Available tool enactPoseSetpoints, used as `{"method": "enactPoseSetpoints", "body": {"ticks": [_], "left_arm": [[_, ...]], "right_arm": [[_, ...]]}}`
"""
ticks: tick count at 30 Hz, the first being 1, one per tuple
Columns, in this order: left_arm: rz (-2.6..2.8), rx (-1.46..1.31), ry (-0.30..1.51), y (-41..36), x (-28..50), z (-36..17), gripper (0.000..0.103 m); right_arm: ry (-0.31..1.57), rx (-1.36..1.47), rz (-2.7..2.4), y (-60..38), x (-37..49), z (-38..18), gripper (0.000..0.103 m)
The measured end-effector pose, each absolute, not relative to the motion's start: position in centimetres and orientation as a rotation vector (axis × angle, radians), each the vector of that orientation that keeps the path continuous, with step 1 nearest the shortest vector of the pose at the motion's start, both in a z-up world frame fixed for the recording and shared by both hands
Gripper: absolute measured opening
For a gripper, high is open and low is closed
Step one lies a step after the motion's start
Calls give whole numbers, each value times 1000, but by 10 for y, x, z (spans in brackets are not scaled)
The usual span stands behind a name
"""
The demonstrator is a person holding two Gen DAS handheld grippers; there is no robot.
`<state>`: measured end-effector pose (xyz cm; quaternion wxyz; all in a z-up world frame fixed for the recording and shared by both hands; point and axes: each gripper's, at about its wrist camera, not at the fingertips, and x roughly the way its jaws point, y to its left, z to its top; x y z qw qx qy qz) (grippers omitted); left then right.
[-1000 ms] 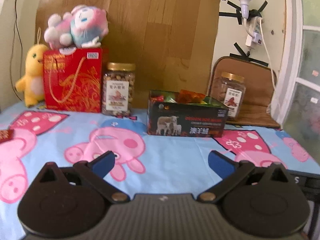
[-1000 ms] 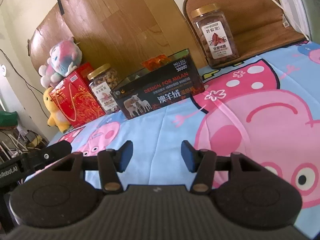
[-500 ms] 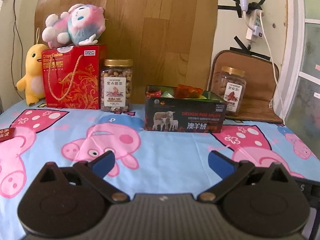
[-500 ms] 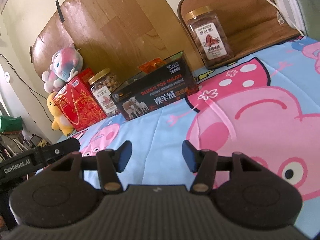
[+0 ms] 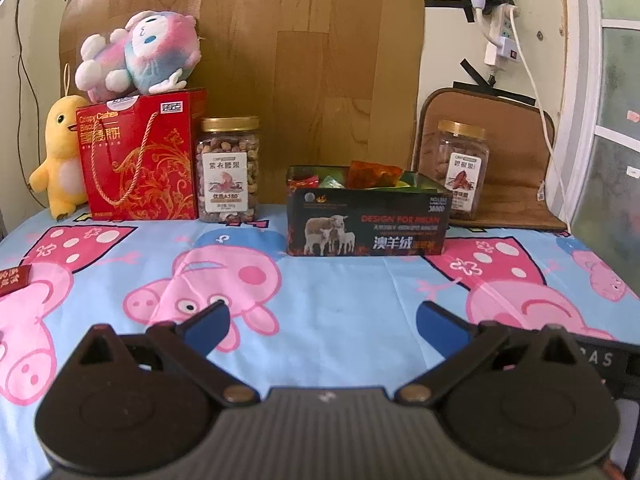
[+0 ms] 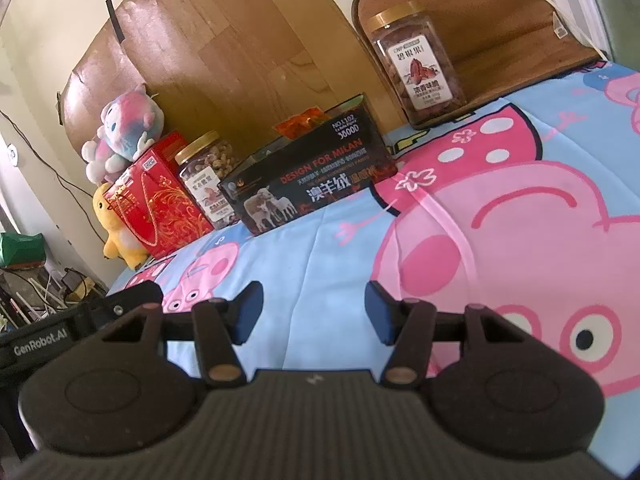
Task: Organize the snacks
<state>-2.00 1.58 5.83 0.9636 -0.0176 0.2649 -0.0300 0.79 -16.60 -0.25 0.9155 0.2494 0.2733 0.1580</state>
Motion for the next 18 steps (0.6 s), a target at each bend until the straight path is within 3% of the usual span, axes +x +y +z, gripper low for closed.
{"method": "enactPoseSetpoints", "body": {"ticks": [18], "left_arm": [[-104, -52, 571, 15, -17, 56, 103]], "right_arm": [[574, 540, 322, -172, 9, -4, 59]]}}
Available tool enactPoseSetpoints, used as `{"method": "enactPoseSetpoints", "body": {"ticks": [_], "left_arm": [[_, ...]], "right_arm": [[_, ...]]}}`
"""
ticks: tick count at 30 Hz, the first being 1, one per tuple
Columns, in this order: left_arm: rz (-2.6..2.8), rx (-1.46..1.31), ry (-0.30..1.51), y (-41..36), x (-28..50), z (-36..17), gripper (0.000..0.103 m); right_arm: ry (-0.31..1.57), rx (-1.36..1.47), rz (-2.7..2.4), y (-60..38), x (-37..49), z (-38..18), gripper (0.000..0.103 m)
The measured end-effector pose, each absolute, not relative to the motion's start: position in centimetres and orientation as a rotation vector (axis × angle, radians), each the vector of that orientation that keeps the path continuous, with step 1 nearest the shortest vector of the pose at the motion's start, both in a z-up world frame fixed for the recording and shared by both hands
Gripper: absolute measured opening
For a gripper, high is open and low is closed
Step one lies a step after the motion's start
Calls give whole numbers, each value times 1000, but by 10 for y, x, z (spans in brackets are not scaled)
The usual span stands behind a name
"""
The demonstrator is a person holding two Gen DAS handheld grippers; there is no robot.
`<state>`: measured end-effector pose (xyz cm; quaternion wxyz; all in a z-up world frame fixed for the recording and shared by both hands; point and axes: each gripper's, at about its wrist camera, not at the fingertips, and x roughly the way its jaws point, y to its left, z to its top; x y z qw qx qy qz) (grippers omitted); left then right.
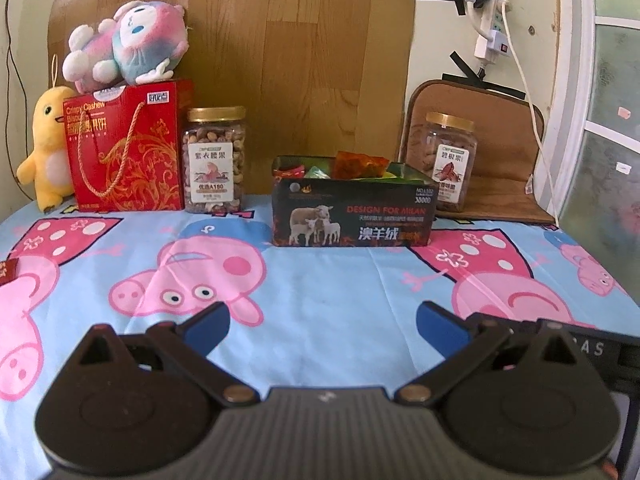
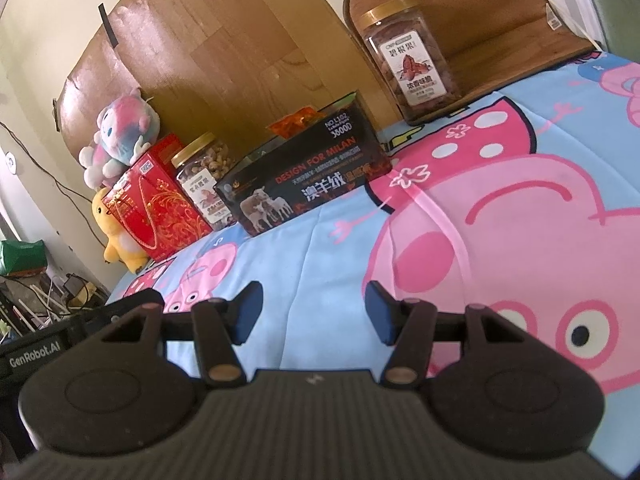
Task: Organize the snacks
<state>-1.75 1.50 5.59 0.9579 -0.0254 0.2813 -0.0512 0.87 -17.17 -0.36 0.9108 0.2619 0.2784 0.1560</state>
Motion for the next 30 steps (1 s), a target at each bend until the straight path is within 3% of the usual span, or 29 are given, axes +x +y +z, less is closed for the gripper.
{"method": "enactPoseSetpoints", "body": {"ticks": [30], "left_arm": [[-100, -16, 533, 12, -26, 60, 103]], "right_arm": [[577, 551, 321, -175, 8, -4, 59]]}}
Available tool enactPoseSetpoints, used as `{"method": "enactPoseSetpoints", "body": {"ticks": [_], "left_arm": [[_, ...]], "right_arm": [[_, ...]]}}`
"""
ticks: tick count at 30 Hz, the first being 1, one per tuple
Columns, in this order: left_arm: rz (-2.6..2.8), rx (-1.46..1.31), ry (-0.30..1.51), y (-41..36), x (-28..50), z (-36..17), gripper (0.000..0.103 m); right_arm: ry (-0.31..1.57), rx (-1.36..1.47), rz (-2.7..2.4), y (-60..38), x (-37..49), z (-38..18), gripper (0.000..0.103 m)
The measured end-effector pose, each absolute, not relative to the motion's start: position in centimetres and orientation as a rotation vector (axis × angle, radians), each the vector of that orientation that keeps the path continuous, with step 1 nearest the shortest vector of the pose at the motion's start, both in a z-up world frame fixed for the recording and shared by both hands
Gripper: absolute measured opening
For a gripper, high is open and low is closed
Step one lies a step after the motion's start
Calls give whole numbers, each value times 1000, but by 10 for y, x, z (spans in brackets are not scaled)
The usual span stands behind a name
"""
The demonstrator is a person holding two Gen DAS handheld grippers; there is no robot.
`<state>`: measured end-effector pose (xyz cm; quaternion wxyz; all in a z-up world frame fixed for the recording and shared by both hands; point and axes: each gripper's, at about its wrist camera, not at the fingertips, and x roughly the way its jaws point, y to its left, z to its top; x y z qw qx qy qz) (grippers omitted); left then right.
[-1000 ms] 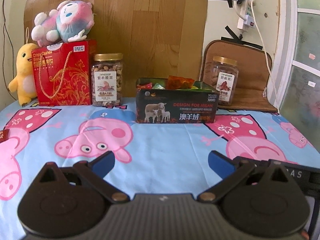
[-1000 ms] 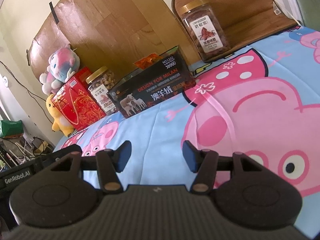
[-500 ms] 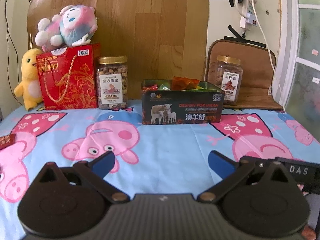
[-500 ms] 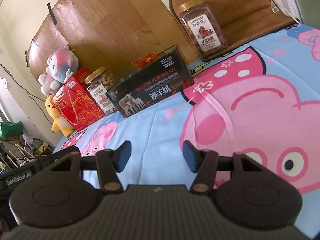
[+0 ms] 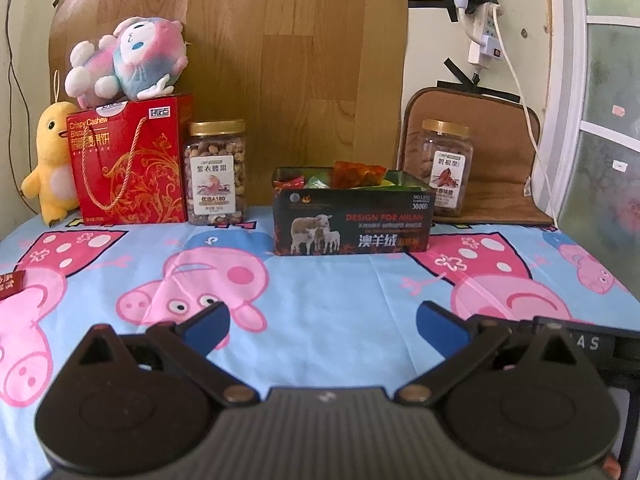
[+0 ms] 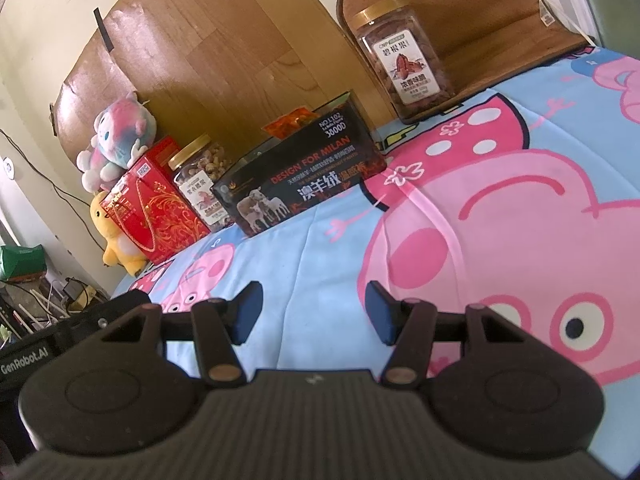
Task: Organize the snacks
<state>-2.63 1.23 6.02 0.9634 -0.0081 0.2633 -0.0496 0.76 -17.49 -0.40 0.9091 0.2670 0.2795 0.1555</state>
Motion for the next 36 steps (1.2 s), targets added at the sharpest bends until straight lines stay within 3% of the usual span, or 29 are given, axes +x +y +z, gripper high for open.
{"method": "enactPoseSetpoints", "body": {"ticks": [36], "left_arm": [[-127, 30, 561, 3, -27, 56, 103]], "right_arm": [[583, 558, 331, -177, 8, -6, 59]]}}
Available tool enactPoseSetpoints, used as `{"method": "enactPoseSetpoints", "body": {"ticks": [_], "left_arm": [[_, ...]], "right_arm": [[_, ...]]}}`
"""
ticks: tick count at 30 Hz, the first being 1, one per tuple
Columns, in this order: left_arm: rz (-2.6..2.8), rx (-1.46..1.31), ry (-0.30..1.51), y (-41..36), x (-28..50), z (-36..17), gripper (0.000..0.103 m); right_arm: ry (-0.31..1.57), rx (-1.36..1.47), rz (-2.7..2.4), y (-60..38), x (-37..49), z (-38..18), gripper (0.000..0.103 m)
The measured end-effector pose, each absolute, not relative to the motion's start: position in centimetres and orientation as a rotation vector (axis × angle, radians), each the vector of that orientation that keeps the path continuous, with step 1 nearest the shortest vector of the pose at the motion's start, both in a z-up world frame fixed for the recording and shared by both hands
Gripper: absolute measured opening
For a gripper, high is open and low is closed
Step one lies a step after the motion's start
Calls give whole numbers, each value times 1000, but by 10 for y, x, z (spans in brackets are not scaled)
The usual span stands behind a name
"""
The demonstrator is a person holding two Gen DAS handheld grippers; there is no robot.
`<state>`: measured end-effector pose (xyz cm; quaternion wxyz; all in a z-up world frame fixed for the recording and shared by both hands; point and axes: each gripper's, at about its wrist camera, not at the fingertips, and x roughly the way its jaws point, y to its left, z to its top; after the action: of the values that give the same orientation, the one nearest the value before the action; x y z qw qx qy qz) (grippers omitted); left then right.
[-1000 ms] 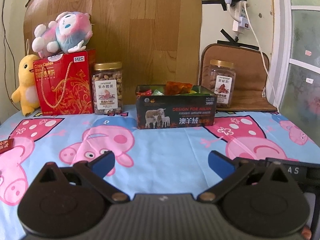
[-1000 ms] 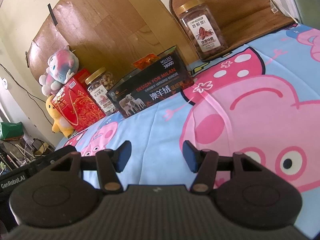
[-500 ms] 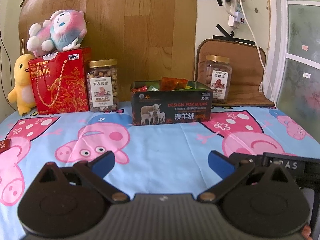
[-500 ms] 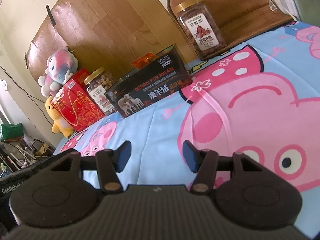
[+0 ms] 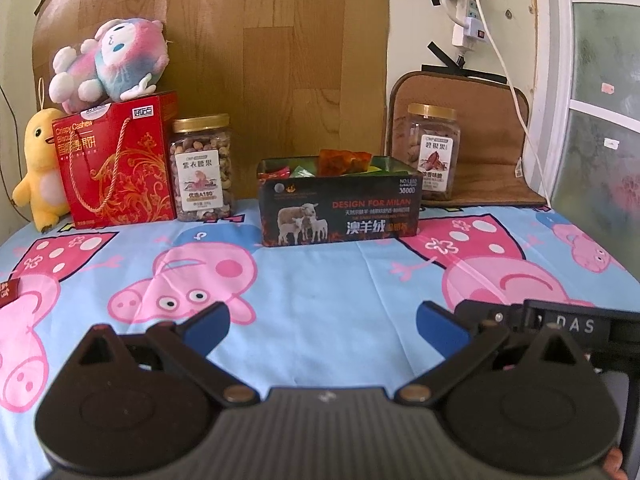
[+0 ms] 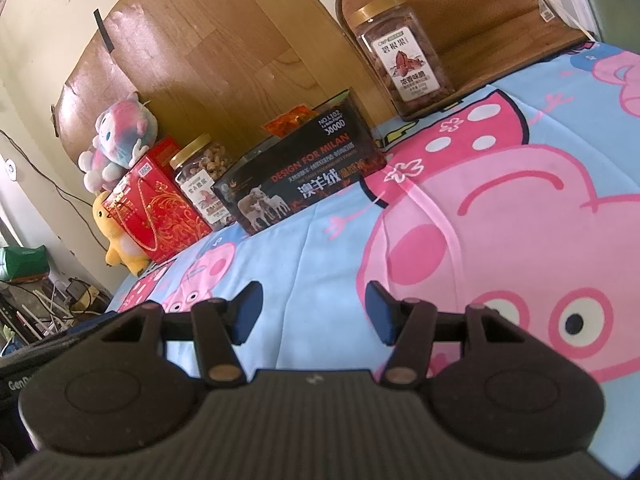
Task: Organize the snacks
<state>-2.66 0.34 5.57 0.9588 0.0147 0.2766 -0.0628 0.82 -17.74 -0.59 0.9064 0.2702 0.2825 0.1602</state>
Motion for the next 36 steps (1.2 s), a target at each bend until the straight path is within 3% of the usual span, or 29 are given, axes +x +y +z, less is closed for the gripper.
{"method": "enactPoseSetpoints", "body": {"ticks": [27, 36], "left_arm": [[-59, 74, 547, 2, -24, 61, 103], [14, 113, 445, 11, -34, 77, 103]], "right_arm": [[556, 506, 346, -170, 5, 1, 59], [563, 503, 349, -167, 5, 1, 59]]}}
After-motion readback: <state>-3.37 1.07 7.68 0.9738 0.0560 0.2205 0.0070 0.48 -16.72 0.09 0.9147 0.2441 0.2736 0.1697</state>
